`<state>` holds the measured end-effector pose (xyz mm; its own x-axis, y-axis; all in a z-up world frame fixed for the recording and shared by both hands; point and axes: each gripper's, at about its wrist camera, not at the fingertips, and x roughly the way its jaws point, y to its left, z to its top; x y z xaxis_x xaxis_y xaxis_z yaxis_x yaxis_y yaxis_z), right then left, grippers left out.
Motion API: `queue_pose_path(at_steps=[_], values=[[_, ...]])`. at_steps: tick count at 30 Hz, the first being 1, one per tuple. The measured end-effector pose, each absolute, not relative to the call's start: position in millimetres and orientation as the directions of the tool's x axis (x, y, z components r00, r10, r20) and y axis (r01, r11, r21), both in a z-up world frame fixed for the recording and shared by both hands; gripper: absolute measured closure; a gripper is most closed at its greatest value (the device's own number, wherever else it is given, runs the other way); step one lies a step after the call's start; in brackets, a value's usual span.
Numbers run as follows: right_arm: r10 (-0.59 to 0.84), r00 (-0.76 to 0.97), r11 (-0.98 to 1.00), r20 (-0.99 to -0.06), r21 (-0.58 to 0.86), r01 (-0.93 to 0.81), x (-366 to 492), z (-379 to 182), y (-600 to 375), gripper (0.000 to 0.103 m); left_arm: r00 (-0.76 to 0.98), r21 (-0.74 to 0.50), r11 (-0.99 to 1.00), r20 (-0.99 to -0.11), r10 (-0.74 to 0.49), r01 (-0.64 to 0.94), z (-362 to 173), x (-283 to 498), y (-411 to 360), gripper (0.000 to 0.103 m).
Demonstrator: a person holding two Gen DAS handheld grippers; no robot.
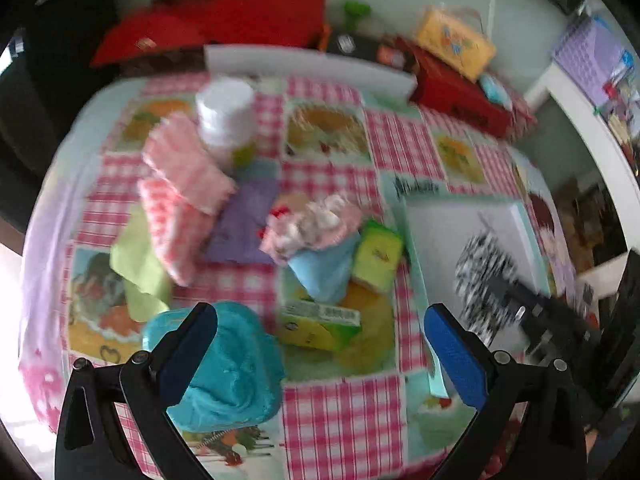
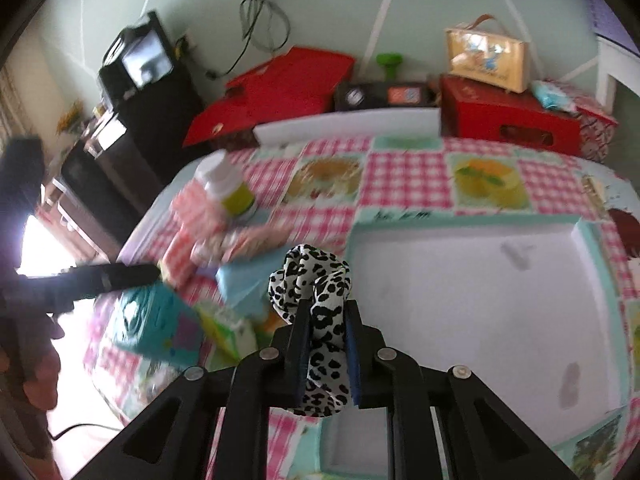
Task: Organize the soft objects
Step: 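Lift the scrunchie with the right gripper while the left gripper grasps the green gum pack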
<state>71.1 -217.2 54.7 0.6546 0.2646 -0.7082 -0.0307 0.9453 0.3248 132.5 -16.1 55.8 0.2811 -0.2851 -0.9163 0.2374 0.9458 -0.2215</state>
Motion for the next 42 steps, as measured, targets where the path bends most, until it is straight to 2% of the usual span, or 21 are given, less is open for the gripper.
queue_pose_path(at_steps=[12, 19, 27, 28, 31, 34, 35, 42], values=[[0.212, 0.69, 0.905, -0.692, 0.406, 0.129, 82.7, 49.7, -288.6, 0.086, 0.041, -0.025, 0.855, -0.998, -0.054, 0.519, 22.4, 158.4, -82.7, 0.0], [0.203, 0.7, 0.898, -0.685, 0.415, 0.145, 78.9, 48.2, -300.9, 0.086, -0.086, -0.025, 0.845, -0.996, 0.024, 0.534, -5.2, 167.0, -89.8, 0.0], [0.205, 0.701, 0.885, -0.683, 0.436, 0.166, 76.1, 42.4, -309.3, 0.086, -0.138, -0.011, 0.849, -0.988, 0.073, 0.528, -30.7, 173.7, -92.4, 0.001], [0.202, 0.703, 0.882, -0.682, 0.439, 0.172, 75.4, 42.4, -311.1, 0.086, -0.141, -0.009, 0.85, -0.987, 0.077, 0.527, -32.1, 174.3, -92.0, 0.003], [0.204, 0.706, 0.875, -0.678, 0.45, 0.179, 74.6, 42.2, -315.2, 0.086, -0.148, -0.007, 0.853, -0.985, 0.083, 0.521, -41.1, 181.7, -95.3, 0.017], [0.205, 0.708, 0.871, -0.676, 0.456, 0.183, 73.9, 42.0, -316.8, 0.086, -0.155, 0.005, 0.858, -0.983, 0.099, 0.513, -48.3, 184.6, -93.6, 0.024], [0.207, 0.709, 0.87, -0.675, 0.458, 0.182, 73.7, 42.3, -317.1, 0.086, -0.15, 0.014, 0.859, -0.983, 0.106, 0.511, -52.5, 183.1, -92.9, 0.035], [0.208, 0.713, 0.865, -0.669, 0.466, 0.185, 72.5, 43.3, -319.5, 0.086, -0.124, 0.039, 0.862, -0.985, 0.117, 0.505, -64.3, 179.3, -85.9, 0.037]])
